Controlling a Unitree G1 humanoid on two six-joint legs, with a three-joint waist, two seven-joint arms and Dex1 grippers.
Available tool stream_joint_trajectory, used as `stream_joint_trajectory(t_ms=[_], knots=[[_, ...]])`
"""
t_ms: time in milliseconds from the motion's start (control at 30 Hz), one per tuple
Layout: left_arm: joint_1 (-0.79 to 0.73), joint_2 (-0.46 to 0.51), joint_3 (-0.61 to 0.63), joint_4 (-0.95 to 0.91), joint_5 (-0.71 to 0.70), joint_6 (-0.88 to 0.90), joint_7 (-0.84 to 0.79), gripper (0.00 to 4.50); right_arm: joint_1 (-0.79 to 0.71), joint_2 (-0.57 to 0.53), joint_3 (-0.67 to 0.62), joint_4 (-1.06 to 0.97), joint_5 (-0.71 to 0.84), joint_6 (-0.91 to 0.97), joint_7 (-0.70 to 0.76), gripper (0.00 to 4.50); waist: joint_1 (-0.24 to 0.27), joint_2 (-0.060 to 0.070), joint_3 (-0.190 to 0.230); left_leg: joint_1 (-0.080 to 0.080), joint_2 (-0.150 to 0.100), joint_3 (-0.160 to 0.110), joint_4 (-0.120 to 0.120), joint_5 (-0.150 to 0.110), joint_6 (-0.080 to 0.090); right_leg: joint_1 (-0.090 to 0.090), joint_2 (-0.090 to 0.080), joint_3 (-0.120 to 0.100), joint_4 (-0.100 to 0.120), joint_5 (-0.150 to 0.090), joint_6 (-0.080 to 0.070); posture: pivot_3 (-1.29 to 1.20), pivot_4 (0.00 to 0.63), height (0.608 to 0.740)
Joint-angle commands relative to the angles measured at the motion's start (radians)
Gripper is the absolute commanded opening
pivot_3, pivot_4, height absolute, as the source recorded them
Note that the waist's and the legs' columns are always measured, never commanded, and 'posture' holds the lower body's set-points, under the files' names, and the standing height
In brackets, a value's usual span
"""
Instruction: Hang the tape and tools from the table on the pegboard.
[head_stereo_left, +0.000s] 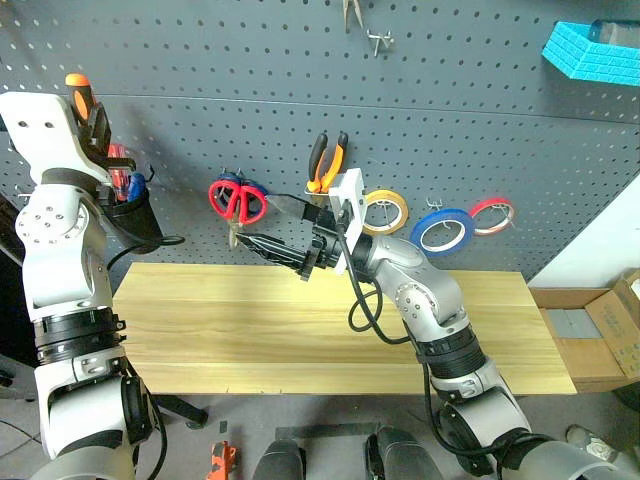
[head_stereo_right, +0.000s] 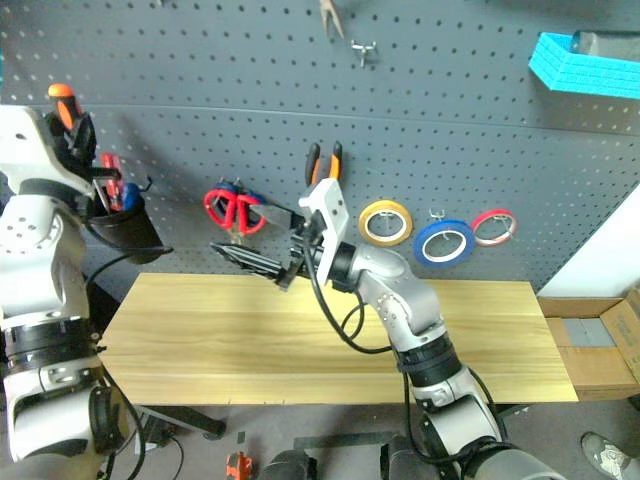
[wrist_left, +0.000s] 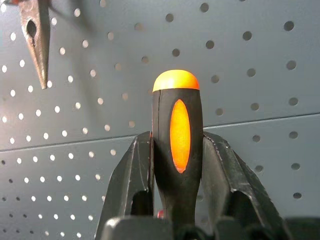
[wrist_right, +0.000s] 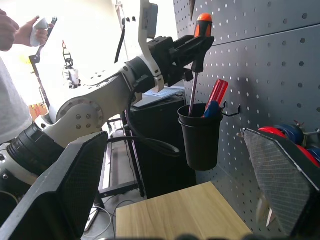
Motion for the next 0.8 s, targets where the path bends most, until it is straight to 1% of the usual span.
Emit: stream_joint_trajectory(t_ms=[33, 267, 533, 667, 733, 767, 800], knots=[[0.007, 0.005, 0.026, -0.067, -0.015, 0.021, 0.013, 0.94, -0.014, 0.005, -0.001, -0.021, 0.000, -0.022, 0.006, 4.50, 0.001, 0.000, -0.001, 0.000, 0.000, 0.000, 0.000, 0.000, 0.000, 0.000, 0.000, 0.000, 0.000, 0.000, 0.000, 0.14, 0.069, 0.740], [0.066, -0.001, 0.029, -0.098, -0.013, 0.108, 0.031, 0.94, -0.013, 0.003, -0.003, -0.026, 0.000, -0.022, 0.001, 4.50, -0.001, 0.000, -0.006, 0.001, 0.000, 0.000, 0.000, 0.000, 0.000, 0.000, 0.000, 0.000, 0.000, 0.000, 0.000, 0.14, 0.060, 0.740], [0.097, 0.004, 0.040, -0.096, -0.022, 0.189, 0.041, 0.94, -0.011, 0.003, -0.003, -0.028, -0.007, -0.030, -0.003, 4.50, -0.001, 0.000, -0.019, 0.002, 0.000, 0.000, 0.000, 0.000, 0.000, 0.001, 0.000, 0.000, 0.000, 0.000, 0.000, 0.14, 0.051, 0.740], [0.099, 0.005, 0.042, -0.098, -0.025, 0.196, 0.040, 0.94, -0.010, 0.004, -0.002, -0.027, -0.008, -0.033, -0.002, 4.50, 0.002, -0.001, -0.019, 0.007, 0.000, 0.000, 0.000, 0.000, 0.000, 0.006, 0.000, 0.000, -0.001, 0.000, 0.000, 0.14, 0.051, 0.740], [0.098, 0.005, 0.044, -0.097, -0.026, 0.196, 0.041, 1.67, -0.012, 0.005, -0.003, -0.026, -0.010, -0.035, -0.003, 4.50, 0.003, 0.000, -0.019, 0.013, 0.000, 0.000, -0.002, -0.001, 0.002, 0.012, 0.001, 0.000, -0.001, 0.000, 0.000, 0.14, 0.051, 0.740], [0.097, 0.006, 0.044, -0.096, -0.028, 0.195, 0.036, 1.88, -0.012, 0.005, -0.003, -0.024, -0.011, -0.037, -0.003, 4.50, 0.003, 0.000, -0.019, 0.015, 0.000, 0.000, -0.002, -0.002, 0.002, 0.014, 0.001, 0.000, -0.001, 0.000, 0.000, 0.14, 0.051, 0.740], [0.096, 0.009, 0.042, -0.094, -0.027, 0.191, 0.030, 2.25, -0.013, 0.005, -0.003, -0.022, -0.011, -0.039, -0.003, 4.50, 0.003, 0.000, -0.020, 0.015, 0.000, 0.000, -0.002, -0.002, 0.004, 0.014, 0.001, 0.000, -0.001, 0.000, 0.000, 0.14, 0.051, 0.740]])
